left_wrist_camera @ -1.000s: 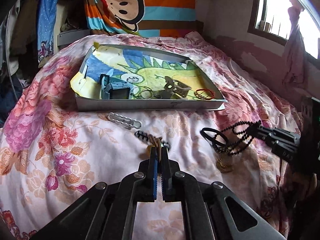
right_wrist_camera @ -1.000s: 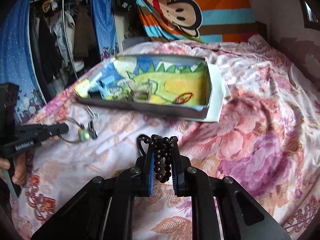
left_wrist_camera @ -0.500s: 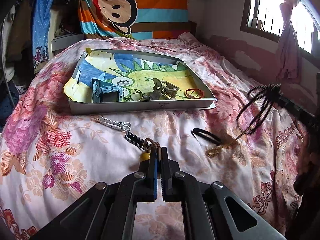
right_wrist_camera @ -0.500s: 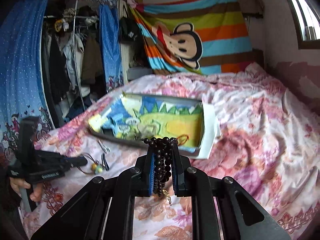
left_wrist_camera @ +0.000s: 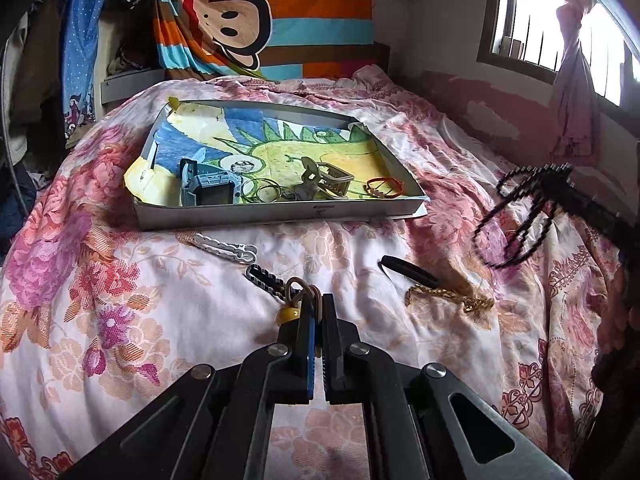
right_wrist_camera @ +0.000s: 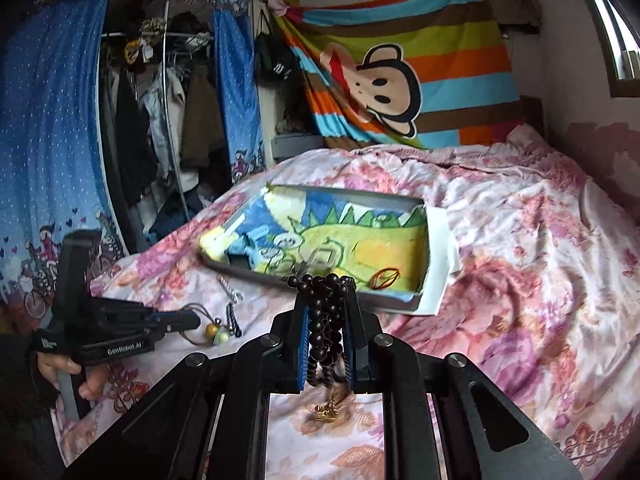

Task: Organize jewelry
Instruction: 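Carry the keychain with the left tool into the tray while the right tool carries the bracelet there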

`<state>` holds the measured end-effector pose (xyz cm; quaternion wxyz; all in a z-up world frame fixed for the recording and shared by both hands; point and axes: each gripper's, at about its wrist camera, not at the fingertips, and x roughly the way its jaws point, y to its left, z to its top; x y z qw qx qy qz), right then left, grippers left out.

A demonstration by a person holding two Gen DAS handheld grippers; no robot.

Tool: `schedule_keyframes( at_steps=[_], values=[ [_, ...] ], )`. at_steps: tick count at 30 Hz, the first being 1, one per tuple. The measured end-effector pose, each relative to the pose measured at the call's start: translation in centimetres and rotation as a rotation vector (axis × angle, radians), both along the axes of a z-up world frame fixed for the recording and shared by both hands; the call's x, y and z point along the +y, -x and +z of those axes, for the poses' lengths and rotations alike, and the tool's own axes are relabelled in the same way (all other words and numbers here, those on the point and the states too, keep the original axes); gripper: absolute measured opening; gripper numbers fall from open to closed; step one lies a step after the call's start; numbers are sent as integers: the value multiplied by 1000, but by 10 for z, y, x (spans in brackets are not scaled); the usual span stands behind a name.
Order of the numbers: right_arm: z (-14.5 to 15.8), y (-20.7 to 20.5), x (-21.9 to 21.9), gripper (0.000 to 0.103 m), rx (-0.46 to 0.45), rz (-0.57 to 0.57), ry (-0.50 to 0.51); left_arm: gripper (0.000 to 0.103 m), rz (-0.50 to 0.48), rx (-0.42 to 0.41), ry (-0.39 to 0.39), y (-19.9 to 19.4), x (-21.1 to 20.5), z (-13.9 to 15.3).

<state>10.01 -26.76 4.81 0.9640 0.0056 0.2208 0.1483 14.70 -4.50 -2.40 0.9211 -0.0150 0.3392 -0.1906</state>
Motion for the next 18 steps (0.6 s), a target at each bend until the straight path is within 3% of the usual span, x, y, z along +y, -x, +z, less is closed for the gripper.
schedule_keyframes(
  at_steps=[11, 14, 18],
  values=[
    [-11, -33, 4, 13, 57, 28, -38, 3, -28, -1, 57, -3, -6, 17],
    [-5, -54, 1, 13, 46, 27, -50, 3, -26, 2, 97, -16, -7, 30],
    [2, -87, -5, 13, 16, 17, -66, 3, -10, -26, 88, -44, -14, 53]
  ],
)
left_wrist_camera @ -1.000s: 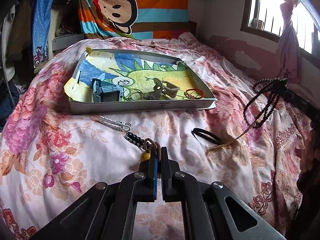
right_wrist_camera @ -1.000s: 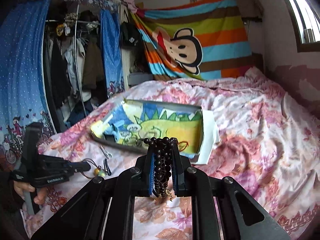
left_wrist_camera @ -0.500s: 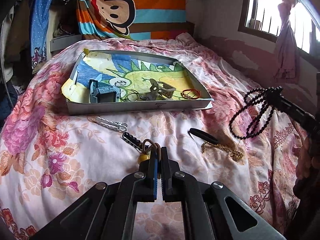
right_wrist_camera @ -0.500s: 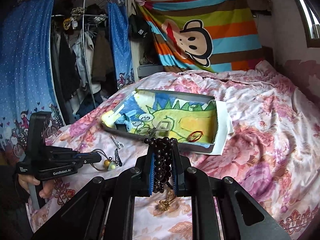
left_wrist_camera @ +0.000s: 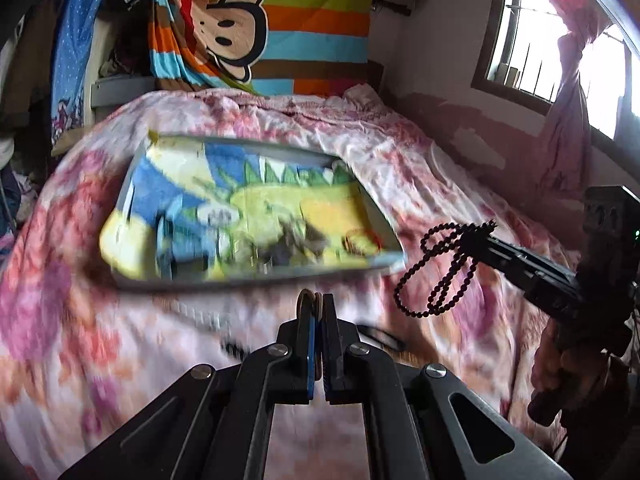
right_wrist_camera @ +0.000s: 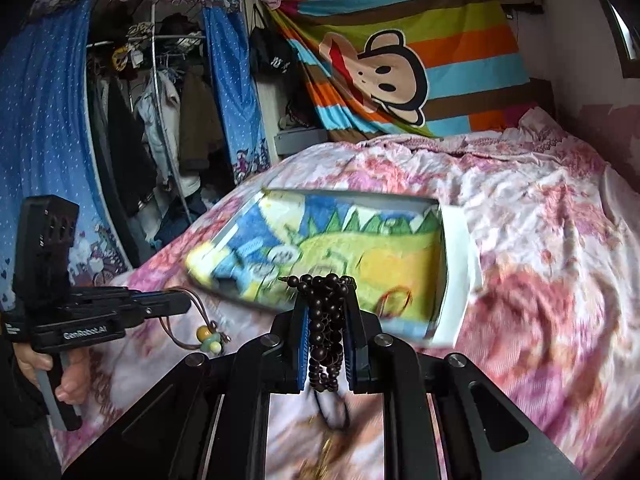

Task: Organize jewelry
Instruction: 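Carry the keychain with the left tool into the tray while the right tool carries the bracelet there, then open both tools in the tray and lift them away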

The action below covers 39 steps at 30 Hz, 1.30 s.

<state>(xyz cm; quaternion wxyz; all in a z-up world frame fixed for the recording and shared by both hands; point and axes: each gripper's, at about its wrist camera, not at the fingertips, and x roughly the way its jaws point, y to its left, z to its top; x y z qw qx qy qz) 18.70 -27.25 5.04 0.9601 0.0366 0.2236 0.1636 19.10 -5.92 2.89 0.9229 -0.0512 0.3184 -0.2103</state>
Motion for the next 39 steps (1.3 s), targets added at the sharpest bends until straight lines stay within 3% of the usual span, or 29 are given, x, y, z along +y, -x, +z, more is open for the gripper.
schedule_keyframes(
  at_steps=[5, 11, 18, 22, 25, 27, 31, 33, 35, 37, 39],
  values=[
    [-3, -39, -9, 13, -19, -25, -43, 3, 67, -30, -9, -38, -2, 13],
    [-28, -81, -19, 13, -13, -52, -62, 3, 152, -18, 21, -89, 0, 6],
    [-74, -113, -24, 14, 106, -64, -78, 3, 215, 35, 3, -134, -5, -18],
    [-82, -119, -26, 15, 136, -68, -81, 3, 232, 87, -11, -143, -9, -34],
    [-88, -120, -26, 27, 156, -80, -74, 3, 245, 119, -19, -144, -10, -41],
    [-91, -122, -26, 45, 161, -85, -73, 3, 247, 132, -18, -144, -10, -43],
    [-90, -119, -29, 48, 157, -89, -76, 5, 252, 144, -54, -144, -13, -43],
    [-90, -118, -30, 52, 154, -95, -72, 14, 249, 145, -60, -142, -13, -41],
    [-88, -115, -30, 56, 143, -100, -68, 52, 254, 135, -36, -138, -11, -37],
    [-84, -110, -29, 60, 124, -123, -52, 73, 278, 100, 21, -130, -4, -29],
    [-76, -103, -29, 66, 100, -142, -32, 74, 286, 83, 62, -124, 0, -21]
  ],
)
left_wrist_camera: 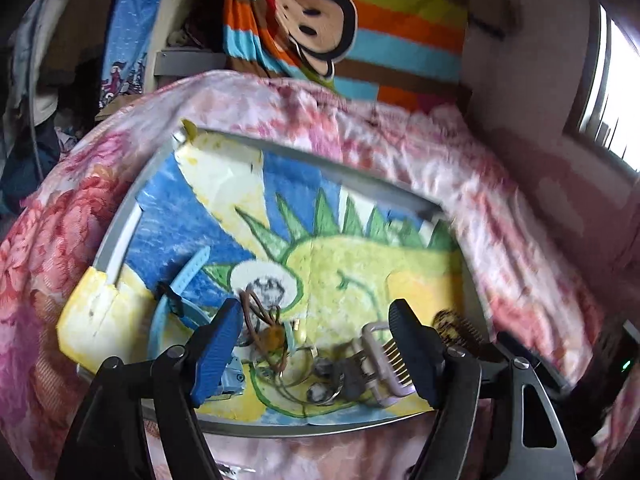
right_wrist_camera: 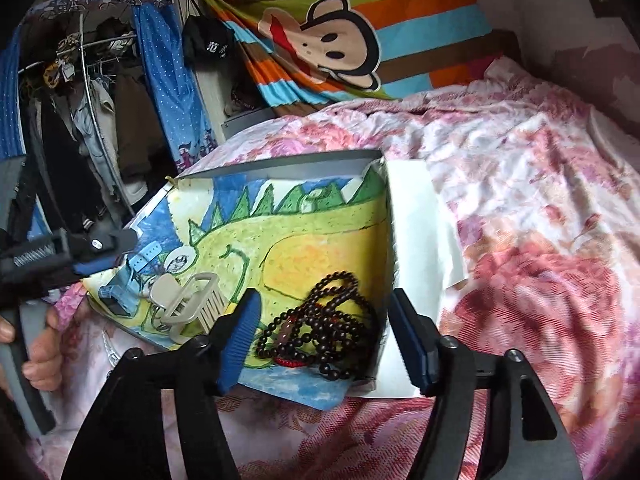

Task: Organize jewelry
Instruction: 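Open both tools in the tray and lift them away, then move the left tool toward the black link chain while the right tool approaches the gold chain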

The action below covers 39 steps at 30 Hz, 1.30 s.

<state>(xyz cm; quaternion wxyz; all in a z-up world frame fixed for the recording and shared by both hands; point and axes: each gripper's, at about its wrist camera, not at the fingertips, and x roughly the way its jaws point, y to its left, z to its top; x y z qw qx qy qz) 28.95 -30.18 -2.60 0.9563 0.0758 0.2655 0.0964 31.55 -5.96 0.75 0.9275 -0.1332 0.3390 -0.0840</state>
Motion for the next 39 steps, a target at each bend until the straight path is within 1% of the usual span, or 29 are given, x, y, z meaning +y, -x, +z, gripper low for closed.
schedule_keyframes(
  at_steps=[1, 3, 4, 5, 6, 7, 8, 10, 12, 15, 18, 22, 26, 29, 33, 35, 39],
  values=[
    [4, 3, 0, 67, -10, -5, 9, 74, -1, 2, 11, 2, 1, 4],
    [15, 13, 1, 77, -39, -14, 25, 77, 6, -6, 9, 9, 2, 13],
    [21, 19, 1, 79, -57, -16, 27, 82, 9, -20, 3, 13, 2, 18],
    [27, 24, 1, 84, -72, -16, 25, 87, 12, -38, -4, 18, 2, 23],
    [33, 31, 1, 89, -89, -16, 22, 91, 16, -66, -16, 27, 2, 30],
    [41, 39, 3, 91, -105, -13, 22, 96, 20, -84, -22, 32, 3, 35],
    [48, 48, 5, 92, -121, -14, 29, 98, 28, -113, -30, 41, 5, 41],
    [59, 62, 10, 93, -149, -19, 50, 100, 39, -147, -39, 55, 6, 52],
    [69, 74, 16, 95, -175, -22, 75, 101, 44, -170, -48, 69, 9, 61],
    [87, 99, 29, 97, -212, -6, 116, 102, 58, -197, -67, 89, 13, 70],
    [99, 121, 39, 98, -231, 8, 127, 103, 74, -224, -74, 117, 22, 75],
    [111, 147, 47, 98, -246, 6, 123, 103, 110, -247, -54, 151, 40, 72],
    [121, 175, 55, 98, -266, -1, 140, 103, 139, -261, -48, 179, 57, 70],
    [125, 195, 58, 98, -281, -11, 141, 103, 153, -265, -60, 197, 65, 69],
    [127, 217, 59, 98, -303, -26, 140, 103, 164, -246, -99, 213, 69, 64],
    [126, 228, 60, 98, -311, -37, 149, 103, 155, -236, -100, 220, 69, 62],
    [117, 247, 61, 98, -312, -57, 179, 103, 140, -247, -107, 233, 71, 56]
  ],
)
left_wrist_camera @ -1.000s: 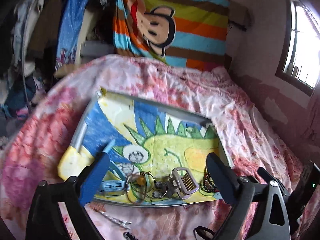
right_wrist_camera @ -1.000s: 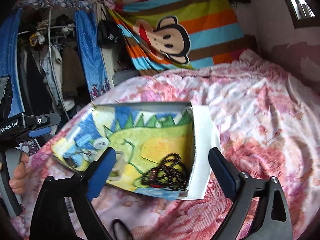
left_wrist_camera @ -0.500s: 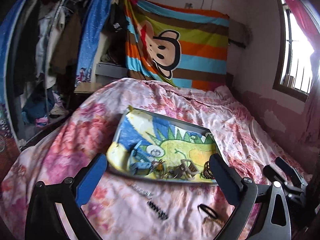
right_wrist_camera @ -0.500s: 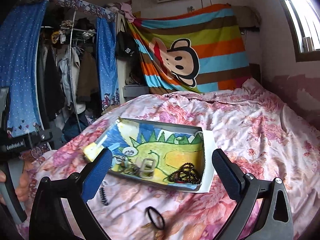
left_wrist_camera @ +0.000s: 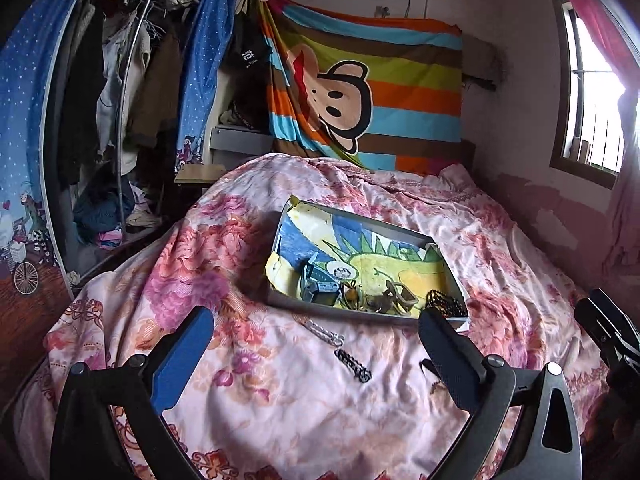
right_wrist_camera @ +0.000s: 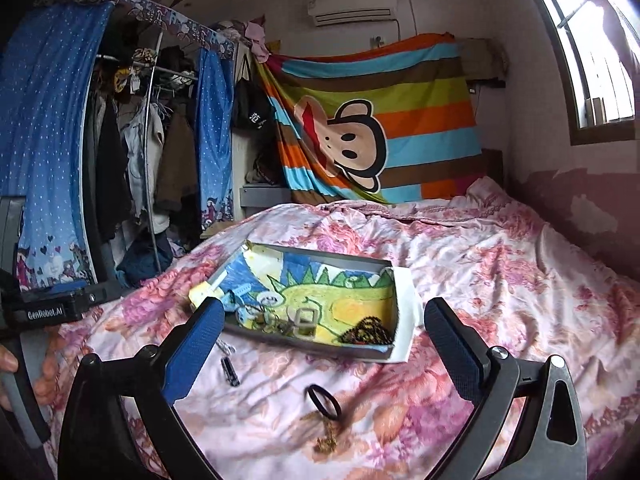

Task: Organize jewelry
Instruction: 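Move the left tool toward the black link chain while the right tool approaches the gold chain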

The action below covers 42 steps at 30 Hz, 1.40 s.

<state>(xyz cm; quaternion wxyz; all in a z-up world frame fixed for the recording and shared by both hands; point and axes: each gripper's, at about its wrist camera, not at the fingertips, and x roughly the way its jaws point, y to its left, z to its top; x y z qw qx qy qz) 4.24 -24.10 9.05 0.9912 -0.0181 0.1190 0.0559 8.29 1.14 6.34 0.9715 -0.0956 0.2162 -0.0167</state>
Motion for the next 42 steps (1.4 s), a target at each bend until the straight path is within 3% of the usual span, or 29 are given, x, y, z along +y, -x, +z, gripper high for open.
schedule_keyframes(
  at_steps=[14, 21, 30, 42],
  values=[
    [-51, 10, -6, 99, 151, -32, 45, 103, -97, 10, -96, 24, -12, -40],
    [-75, -10, -11, 99, 261, -63, 55, 103, -146, 133, -140, 17, -16, -69],
    [-95, -20, 2, 99, 361, -29, 98, 103, -144, 189, -162, 12, -18, -81],
    [-106, -50, -15, 98, 500, 63, 37, 103, -141, 256, -62, -4, -4, -90]
  ],
)
